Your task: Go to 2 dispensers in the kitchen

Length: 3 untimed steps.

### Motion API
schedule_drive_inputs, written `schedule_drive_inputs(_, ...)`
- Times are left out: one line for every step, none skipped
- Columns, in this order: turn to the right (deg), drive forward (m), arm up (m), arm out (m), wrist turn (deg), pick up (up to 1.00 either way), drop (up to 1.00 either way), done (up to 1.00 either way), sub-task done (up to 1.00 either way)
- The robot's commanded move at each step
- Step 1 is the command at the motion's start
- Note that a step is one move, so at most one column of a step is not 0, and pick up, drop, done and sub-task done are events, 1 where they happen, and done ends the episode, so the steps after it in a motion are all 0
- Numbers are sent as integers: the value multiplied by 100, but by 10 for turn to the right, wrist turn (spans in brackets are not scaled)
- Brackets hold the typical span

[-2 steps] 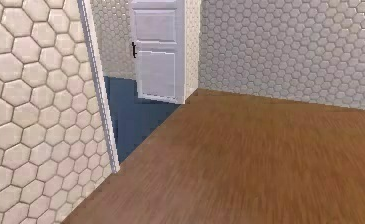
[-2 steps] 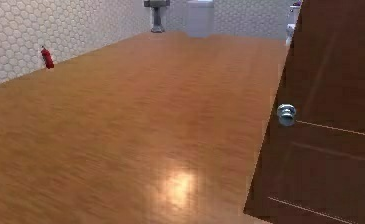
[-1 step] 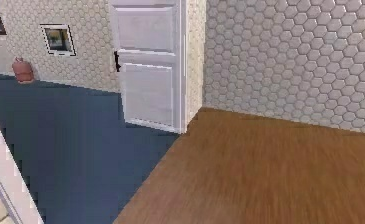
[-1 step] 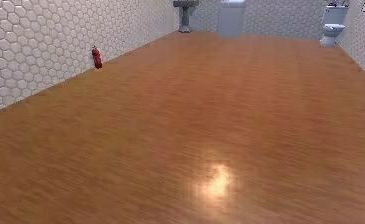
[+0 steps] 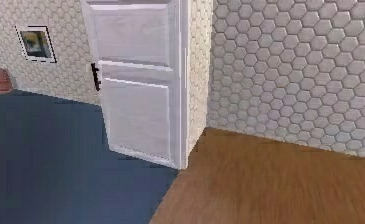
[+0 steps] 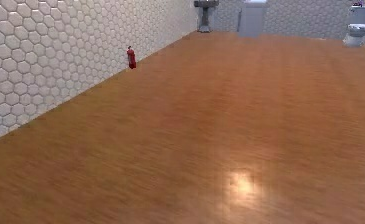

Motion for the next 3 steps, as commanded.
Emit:
schedule_drive_inputs(-240,0,0,0,0,0,0,0,0)
schedule_drive_inputs(0,45,0,0,0,0,0,0,0)
schedule_drive_inputs(-420,0,0,0,0,0,0,0,0)
